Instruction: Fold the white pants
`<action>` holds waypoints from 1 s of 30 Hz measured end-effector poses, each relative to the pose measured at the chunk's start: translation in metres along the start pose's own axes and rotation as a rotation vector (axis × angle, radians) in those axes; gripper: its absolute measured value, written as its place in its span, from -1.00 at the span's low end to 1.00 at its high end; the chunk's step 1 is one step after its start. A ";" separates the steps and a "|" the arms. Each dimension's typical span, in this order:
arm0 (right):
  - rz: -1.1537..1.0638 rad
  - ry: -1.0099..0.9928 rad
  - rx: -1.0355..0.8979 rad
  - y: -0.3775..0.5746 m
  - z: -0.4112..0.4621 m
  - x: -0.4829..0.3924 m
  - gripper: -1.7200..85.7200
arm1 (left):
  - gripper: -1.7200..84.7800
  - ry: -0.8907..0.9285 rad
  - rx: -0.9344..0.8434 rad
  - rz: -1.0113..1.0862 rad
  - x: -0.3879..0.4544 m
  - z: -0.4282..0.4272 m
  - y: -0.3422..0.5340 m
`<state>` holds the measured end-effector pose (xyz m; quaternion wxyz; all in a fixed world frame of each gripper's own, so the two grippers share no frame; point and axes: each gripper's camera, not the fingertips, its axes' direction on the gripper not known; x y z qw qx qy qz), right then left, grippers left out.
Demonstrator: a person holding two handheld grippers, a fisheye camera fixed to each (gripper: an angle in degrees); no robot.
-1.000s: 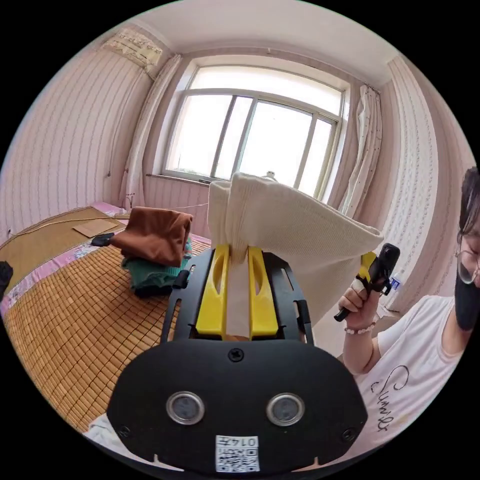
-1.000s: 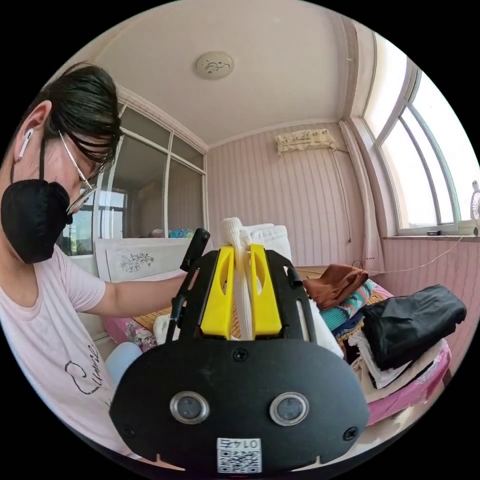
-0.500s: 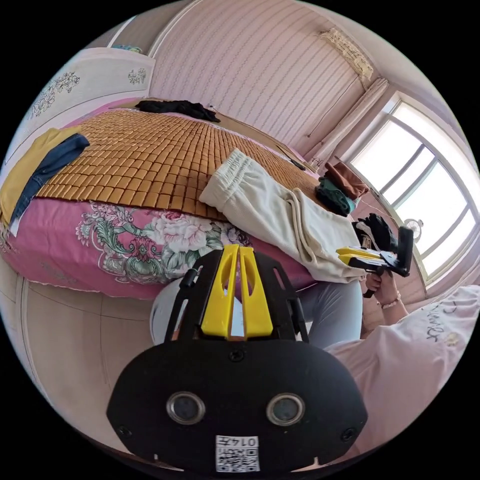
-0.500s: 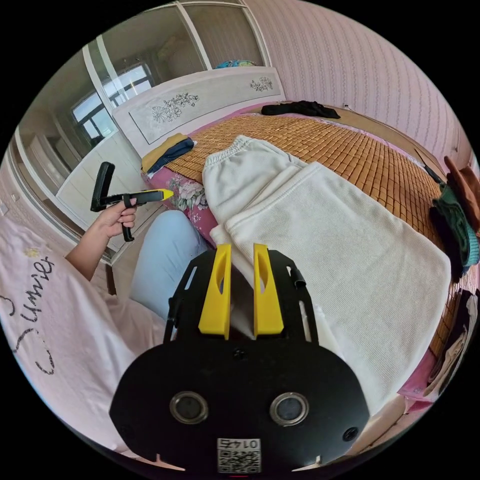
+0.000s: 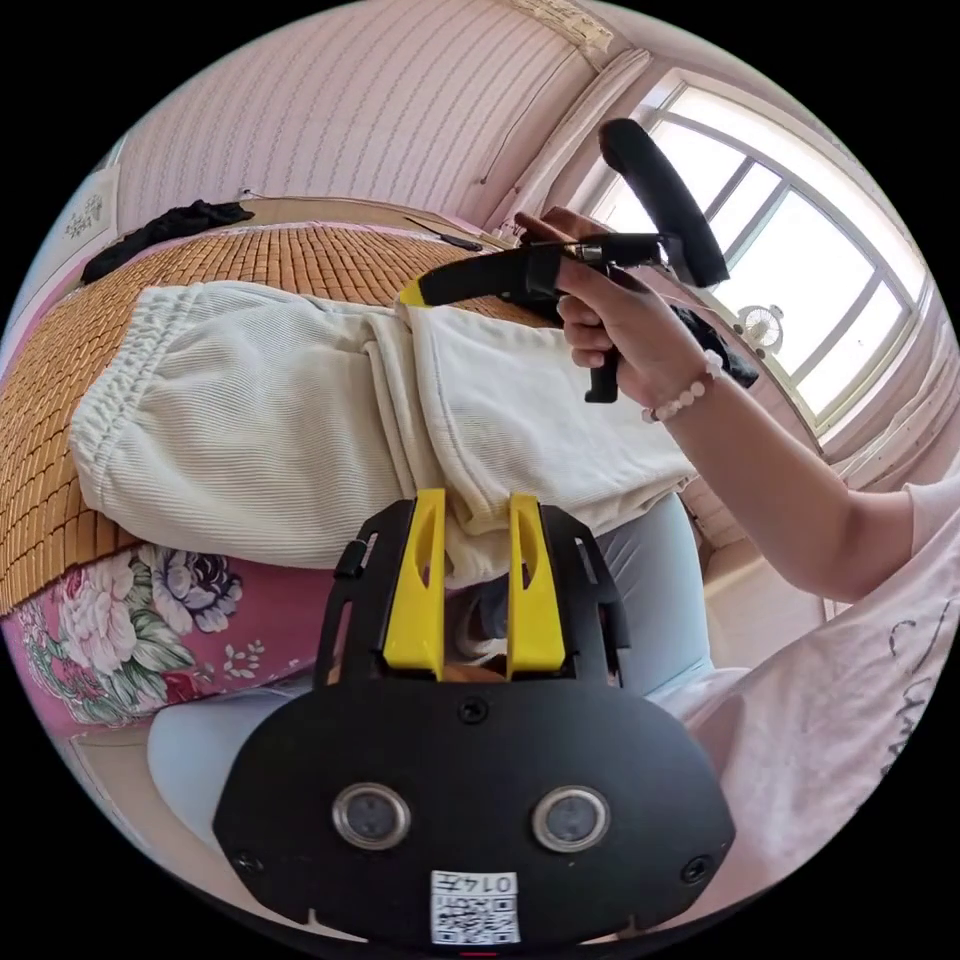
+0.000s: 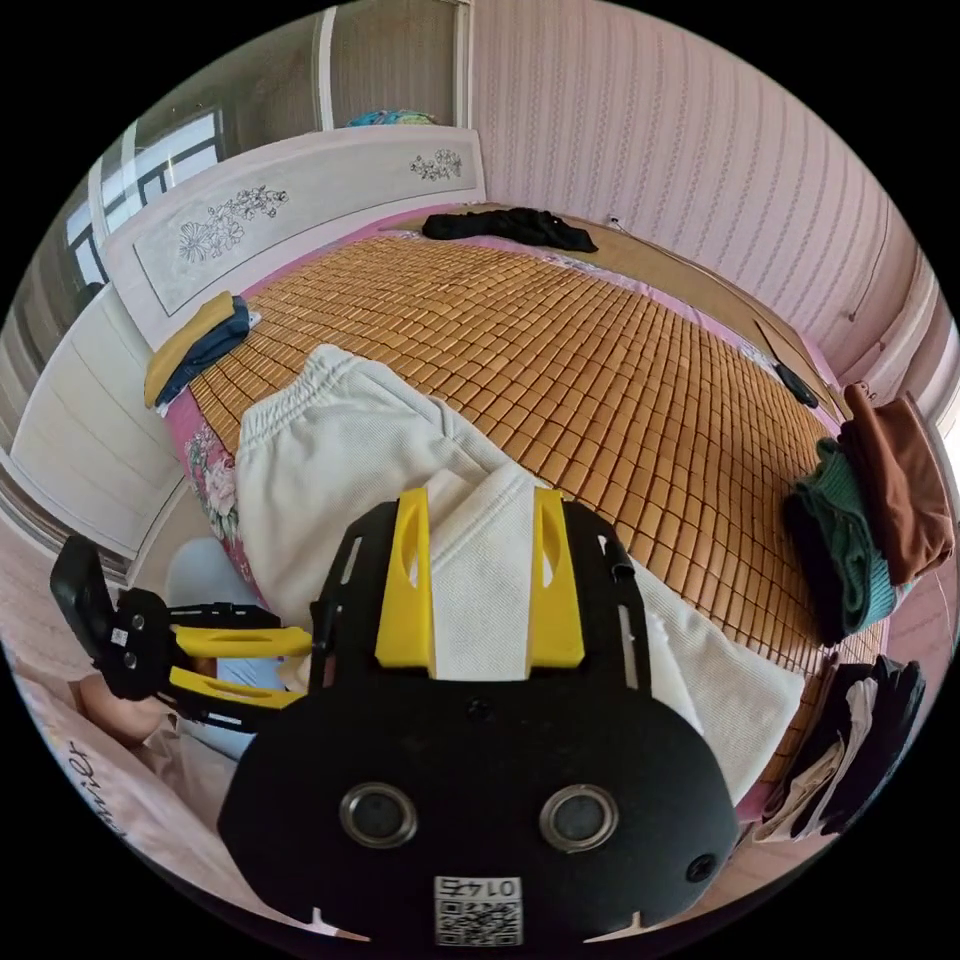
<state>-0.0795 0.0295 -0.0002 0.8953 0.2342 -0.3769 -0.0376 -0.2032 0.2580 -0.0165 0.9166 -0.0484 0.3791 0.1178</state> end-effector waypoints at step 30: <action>-0.104 0.041 0.034 -0.038 -0.007 -0.057 -0.71 | -0.67 0.053 0.078 -0.192 -0.037 -0.051 0.102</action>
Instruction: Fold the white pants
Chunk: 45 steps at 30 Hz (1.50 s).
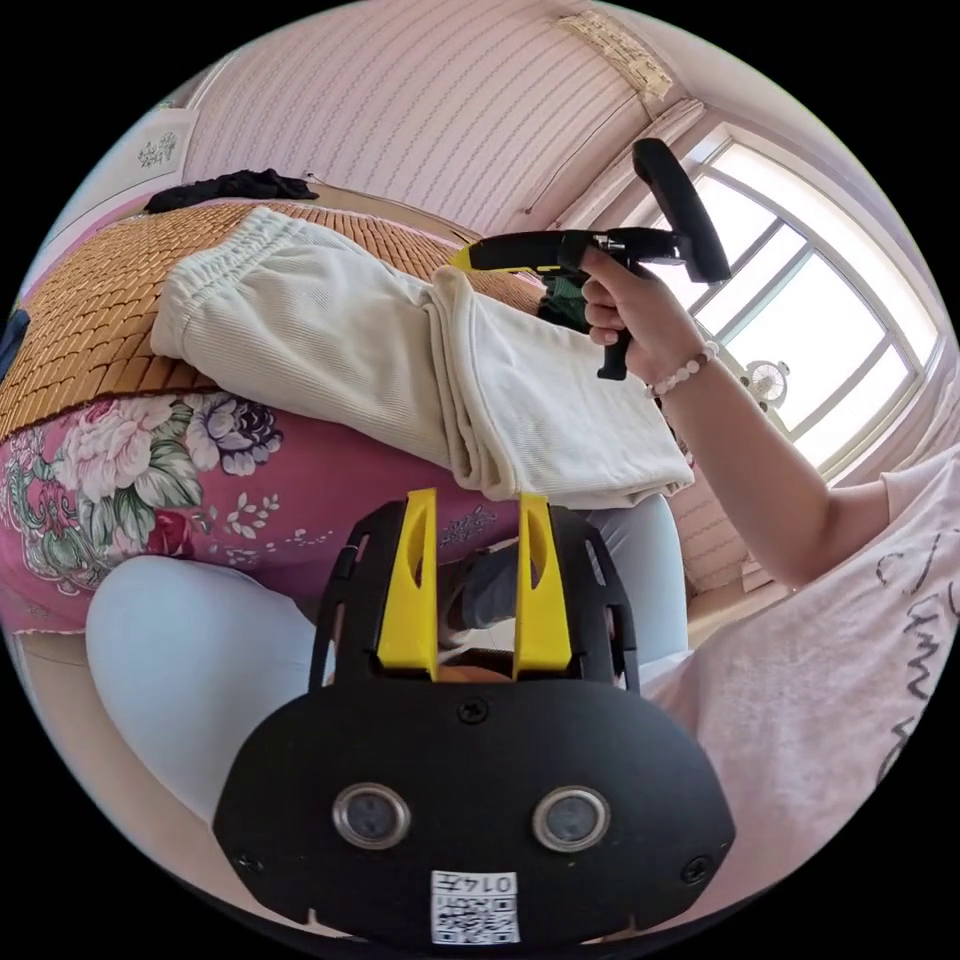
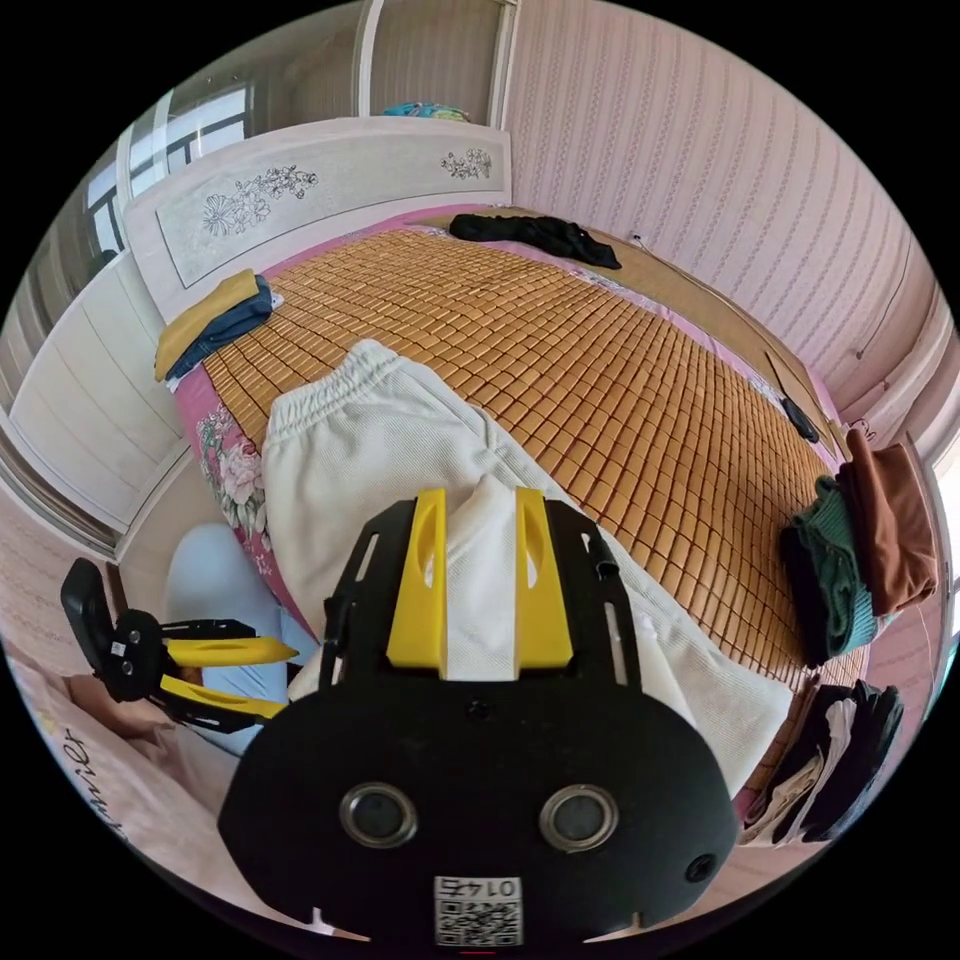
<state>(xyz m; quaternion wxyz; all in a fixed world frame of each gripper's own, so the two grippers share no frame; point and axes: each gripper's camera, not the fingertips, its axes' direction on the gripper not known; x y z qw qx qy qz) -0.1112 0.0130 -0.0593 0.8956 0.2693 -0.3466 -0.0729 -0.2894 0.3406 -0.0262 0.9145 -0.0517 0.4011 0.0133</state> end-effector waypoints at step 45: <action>-0.231 -0.079 0.086 -0.115 -0.044 -0.036 -0.77 | -0.78 -0.337 0.341 -0.095 -0.071 -0.170 -0.026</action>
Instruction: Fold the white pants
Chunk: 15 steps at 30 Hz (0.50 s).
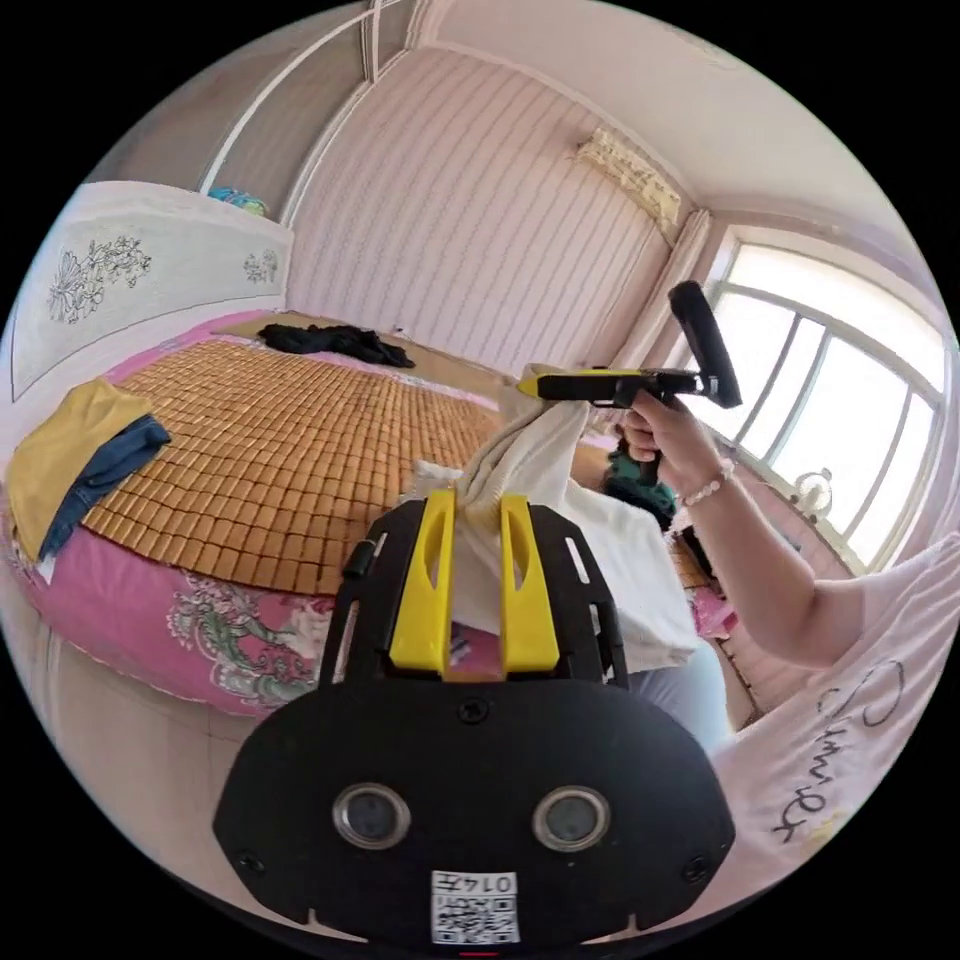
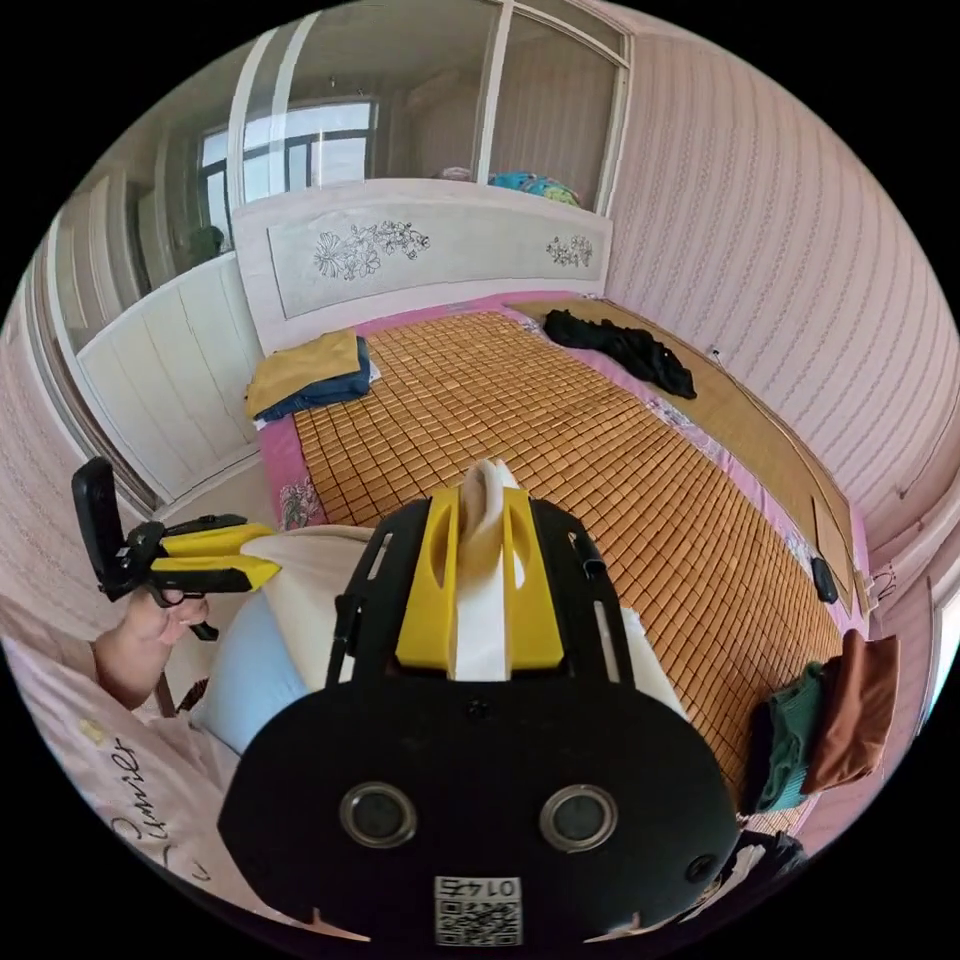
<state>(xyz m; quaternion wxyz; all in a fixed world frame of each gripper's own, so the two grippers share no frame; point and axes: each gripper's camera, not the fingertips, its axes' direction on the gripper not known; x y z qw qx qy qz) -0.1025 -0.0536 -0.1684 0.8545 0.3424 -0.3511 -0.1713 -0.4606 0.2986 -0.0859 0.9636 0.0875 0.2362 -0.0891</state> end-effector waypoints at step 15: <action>0.505 0.063 -0.133 0.283 -0.061 0.050 -0.80 | -0.85 0.114 -0.046 -0.068 0.000 -0.009 0.079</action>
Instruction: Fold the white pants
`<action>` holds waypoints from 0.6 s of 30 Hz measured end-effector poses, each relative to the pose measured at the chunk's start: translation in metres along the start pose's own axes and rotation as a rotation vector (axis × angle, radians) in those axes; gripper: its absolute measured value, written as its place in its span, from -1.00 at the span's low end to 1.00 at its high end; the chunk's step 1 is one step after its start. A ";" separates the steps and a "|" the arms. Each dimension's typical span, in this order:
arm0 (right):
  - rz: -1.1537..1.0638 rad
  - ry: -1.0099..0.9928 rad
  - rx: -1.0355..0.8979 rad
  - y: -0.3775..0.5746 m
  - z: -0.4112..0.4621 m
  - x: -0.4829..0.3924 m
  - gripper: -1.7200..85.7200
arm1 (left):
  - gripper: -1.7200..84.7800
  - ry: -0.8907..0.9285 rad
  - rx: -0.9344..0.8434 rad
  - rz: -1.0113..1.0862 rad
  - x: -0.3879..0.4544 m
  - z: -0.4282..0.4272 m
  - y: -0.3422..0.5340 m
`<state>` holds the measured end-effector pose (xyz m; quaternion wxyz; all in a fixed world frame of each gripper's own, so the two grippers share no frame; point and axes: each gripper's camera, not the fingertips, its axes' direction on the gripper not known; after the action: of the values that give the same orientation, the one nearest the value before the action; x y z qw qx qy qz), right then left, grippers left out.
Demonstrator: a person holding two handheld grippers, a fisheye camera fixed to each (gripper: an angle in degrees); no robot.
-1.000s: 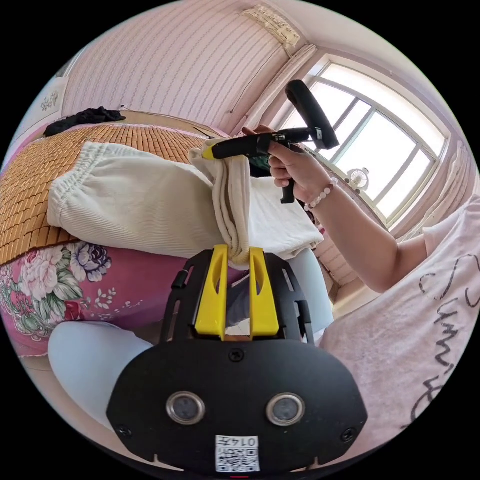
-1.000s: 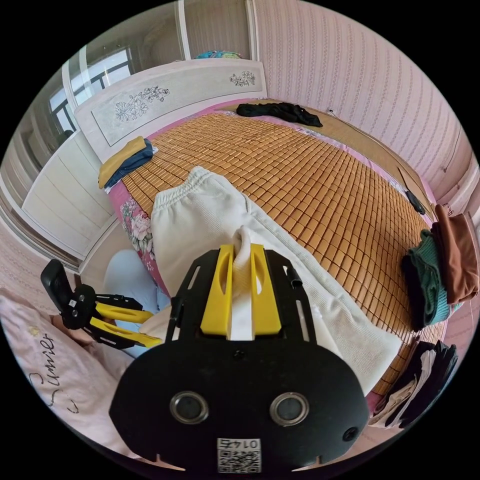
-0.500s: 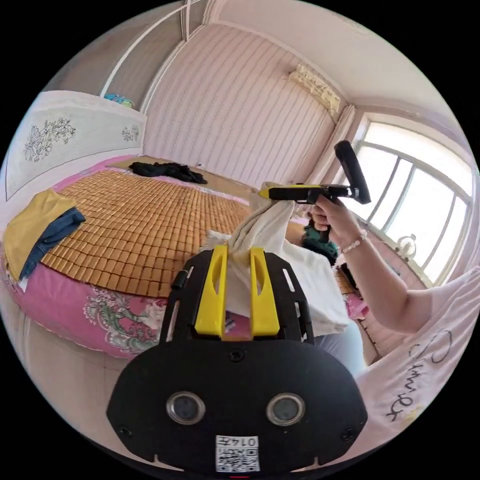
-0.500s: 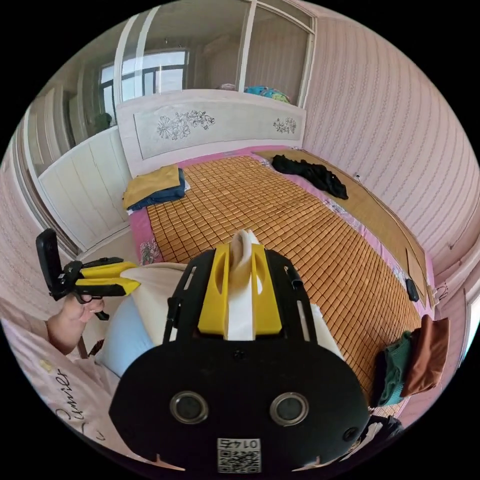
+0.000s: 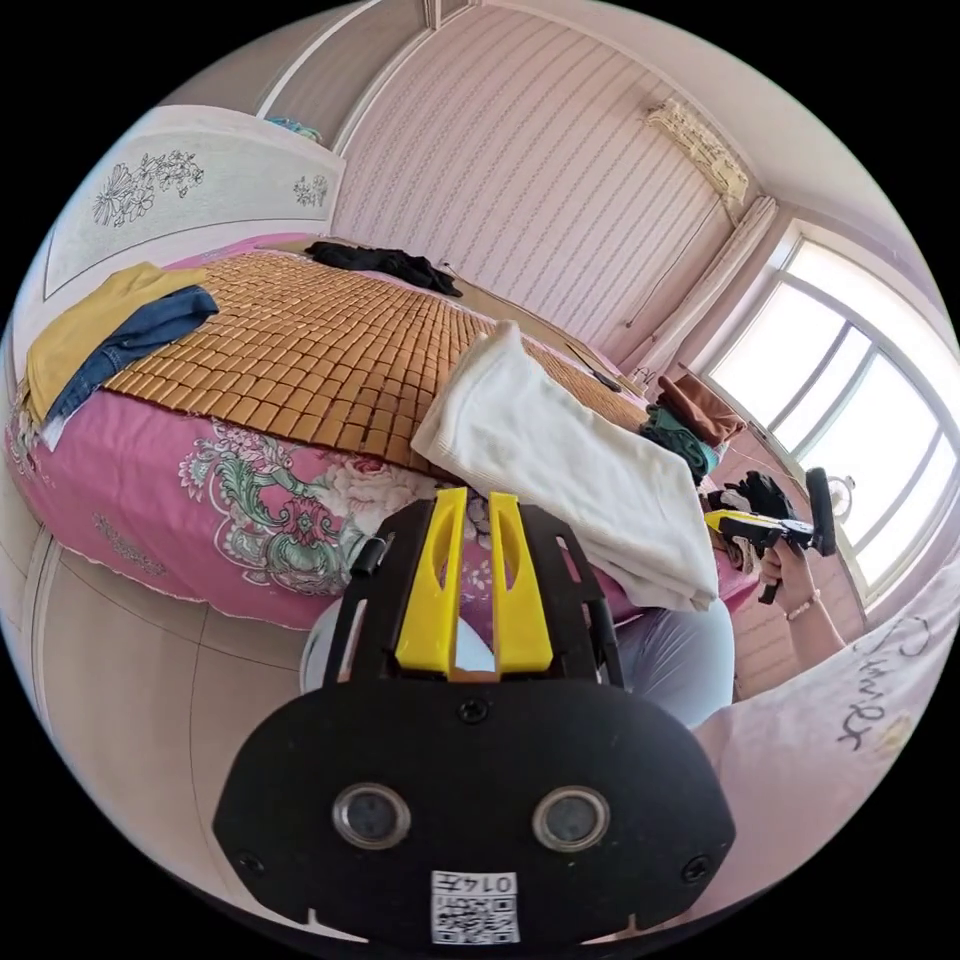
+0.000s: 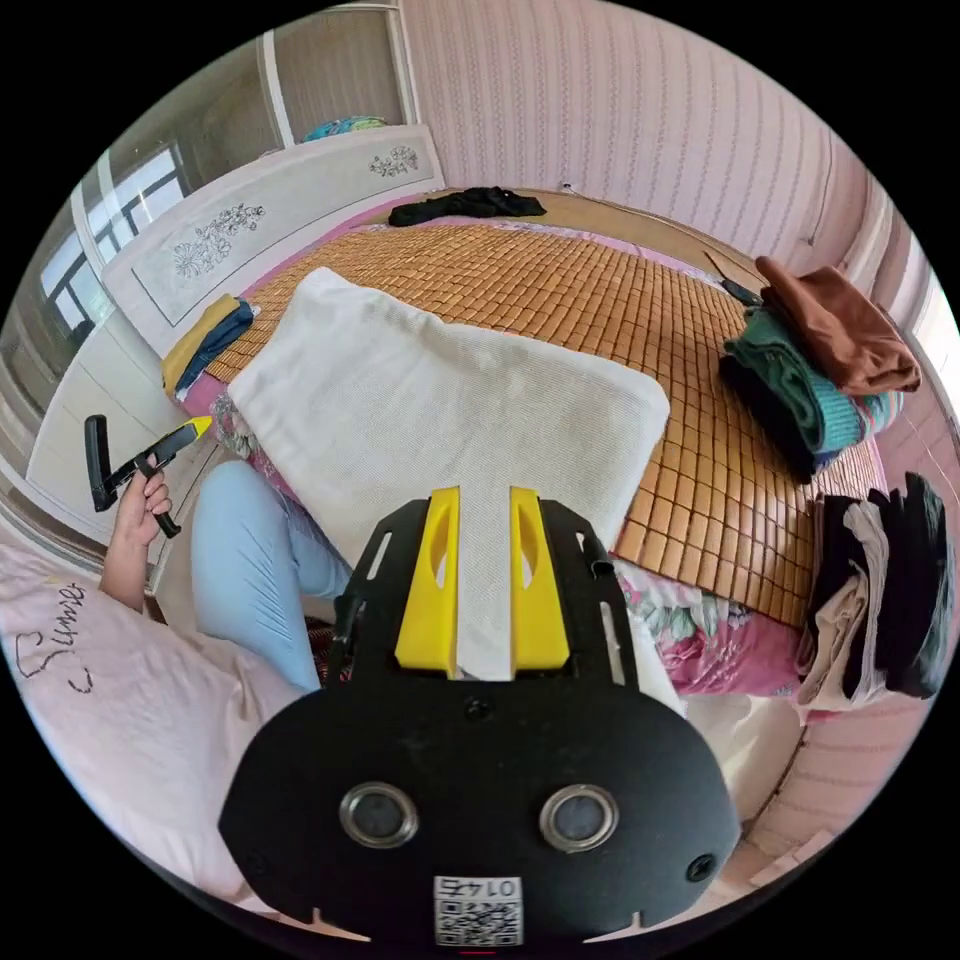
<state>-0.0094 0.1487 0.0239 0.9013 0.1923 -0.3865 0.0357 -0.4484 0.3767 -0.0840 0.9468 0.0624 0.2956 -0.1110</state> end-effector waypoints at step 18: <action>-0.338 -0.062 0.004 -0.086 0.027 -0.064 -0.97 | -0.98 0.168 -0.144 0.486 0.204 0.093 0.018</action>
<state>-0.0541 0.0648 -0.0325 0.8816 0.2574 -0.3765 -0.1215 -0.2294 0.3418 -0.1239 0.9198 0.0731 0.3566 0.1467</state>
